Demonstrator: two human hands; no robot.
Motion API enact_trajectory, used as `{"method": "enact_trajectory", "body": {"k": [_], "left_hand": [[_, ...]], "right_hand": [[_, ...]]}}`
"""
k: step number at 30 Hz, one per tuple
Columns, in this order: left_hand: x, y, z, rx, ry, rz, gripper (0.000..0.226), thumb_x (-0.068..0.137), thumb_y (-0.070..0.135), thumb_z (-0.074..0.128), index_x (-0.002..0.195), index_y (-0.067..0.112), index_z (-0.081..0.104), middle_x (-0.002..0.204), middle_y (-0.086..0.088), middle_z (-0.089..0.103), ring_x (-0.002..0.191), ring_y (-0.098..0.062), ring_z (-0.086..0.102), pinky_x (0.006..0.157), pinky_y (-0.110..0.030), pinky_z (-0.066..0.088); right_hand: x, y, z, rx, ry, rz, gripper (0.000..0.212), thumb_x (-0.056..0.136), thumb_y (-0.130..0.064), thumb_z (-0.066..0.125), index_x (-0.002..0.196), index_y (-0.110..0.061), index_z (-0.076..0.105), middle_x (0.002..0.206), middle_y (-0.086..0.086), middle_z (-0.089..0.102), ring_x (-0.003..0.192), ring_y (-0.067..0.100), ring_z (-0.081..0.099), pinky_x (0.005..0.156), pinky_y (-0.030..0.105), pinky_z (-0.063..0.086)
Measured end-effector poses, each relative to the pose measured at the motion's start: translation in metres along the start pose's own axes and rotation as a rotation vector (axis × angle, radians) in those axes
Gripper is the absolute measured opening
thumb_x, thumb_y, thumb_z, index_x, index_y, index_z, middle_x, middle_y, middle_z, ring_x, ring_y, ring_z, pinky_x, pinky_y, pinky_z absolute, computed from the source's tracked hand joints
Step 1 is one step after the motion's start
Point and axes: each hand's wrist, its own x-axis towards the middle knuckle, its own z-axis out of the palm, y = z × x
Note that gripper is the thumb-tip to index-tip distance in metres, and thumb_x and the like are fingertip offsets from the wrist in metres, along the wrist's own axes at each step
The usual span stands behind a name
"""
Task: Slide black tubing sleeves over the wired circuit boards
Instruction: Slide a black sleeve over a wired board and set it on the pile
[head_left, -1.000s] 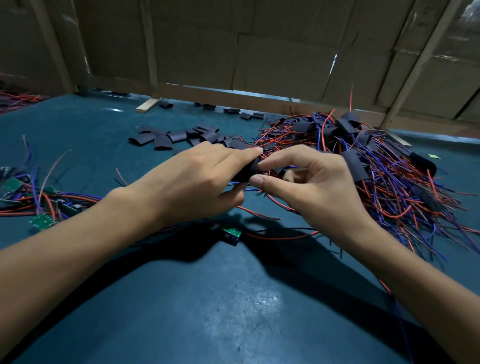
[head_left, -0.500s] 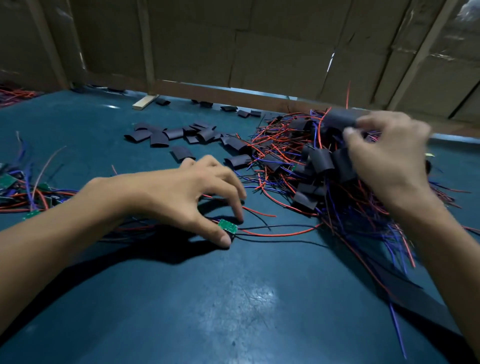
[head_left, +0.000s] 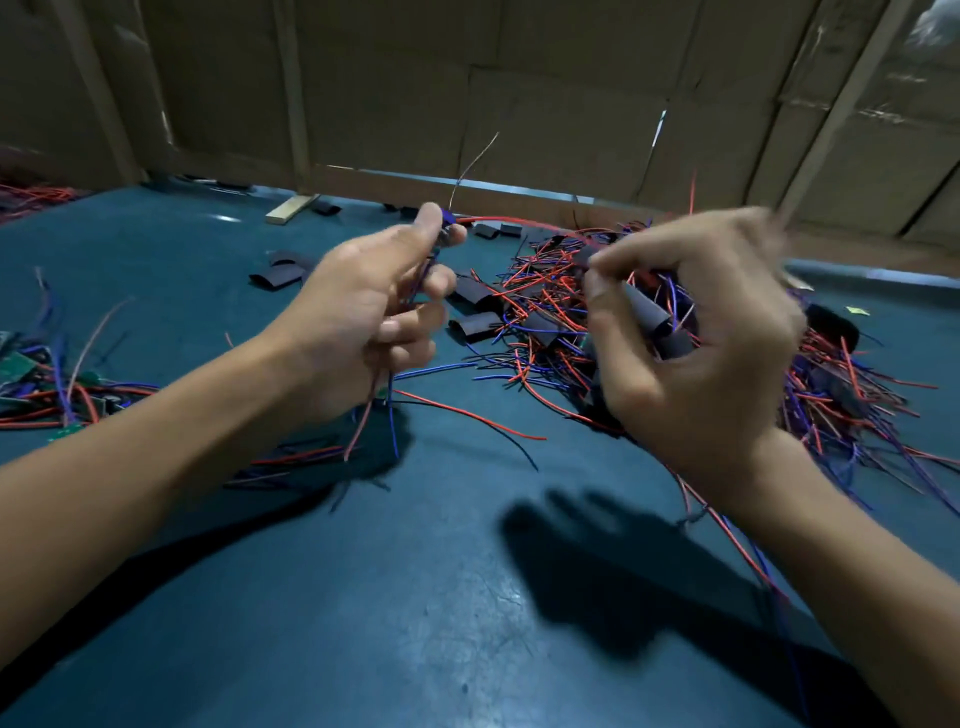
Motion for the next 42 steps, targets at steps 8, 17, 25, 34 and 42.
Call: {"method": "enact_trajectory", "body": {"k": [8, 17, 25, 34, 42], "left_hand": [[-0.017, -0.012, 0.025, 0.051, -0.354, -0.204, 0.042, 0.095, 0.052, 0.051, 0.095, 0.012, 0.064, 0.066, 0.005, 0.054, 0.039, 0.000, 0.029, 0.038, -0.013, 0.024], [-0.021, -0.023, 0.029, 0.311, -0.375, -0.327, 0.034, 0.103, 0.032, 0.050, 0.094, 0.007, 0.071, 0.054, 0.000, 0.044, 0.038, -0.005, 0.021, 0.040, -0.010, 0.021], [0.007, -0.023, -0.004, 0.939, -0.073, 0.447, 0.031, 0.101, 0.035, 0.057, 0.096, 0.010, 0.075, 0.084, -0.003, 0.072, 0.074, -0.016, 0.065, 0.071, -0.033, 0.055], [0.062, -0.013, -0.089, 2.071, -0.365, -0.035, 0.063, 0.099, 0.002, 0.039, 0.156, 0.026, 0.032, 0.162, 0.008, 0.030, 0.127, -0.027, 0.036, 0.106, -0.033, 0.032], [0.029, 0.026, -0.082, 1.569, -0.468, -0.125, 0.062, 0.069, 0.066, 0.069, 0.129, 0.054, 0.058, 0.121, 0.008, 0.062, 0.104, -0.002, 0.061, 0.097, -0.032, 0.048]], "right_hand": [[-0.004, -0.011, 0.018, 0.831, -0.455, 0.792, 0.027, 0.098, -0.028, 0.055, 0.107, -0.012, 0.075, 0.102, 0.010, 0.076, 0.094, 0.020, 0.064, 0.095, 0.044, 0.052], [0.009, 0.007, 0.015, 1.284, -0.133, 1.426, 0.024, 0.101, -0.013, 0.048, 0.112, -0.002, 0.065, 0.070, 0.001, 0.062, 0.075, 0.020, 0.068, 0.075, 0.035, 0.060], [0.019, 0.029, 0.004, 1.241, -0.022, 1.407, 0.045, 0.106, -0.046, 0.037, 0.075, -0.018, 0.055, 0.059, -0.008, 0.021, 0.046, 0.008, 0.017, 0.039, 0.021, 0.016], [-0.004, 0.024, 0.018, 1.012, -0.301, 1.218, 0.029, 0.096, -0.031, 0.065, 0.098, -0.005, 0.076, 0.064, -0.002, 0.054, 0.042, 0.006, 0.027, 0.038, 0.016, 0.018], [-0.009, 0.024, 0.019, 0.885, -0.448, 1.269, 0.033, 0.091, -0.035, 0.071, 0.100, -0.005, 0.078, 0.058, -0.006, 0.029, 0.043, 0.008, 0.016, 0.037, 0.015, 0.015]]}}
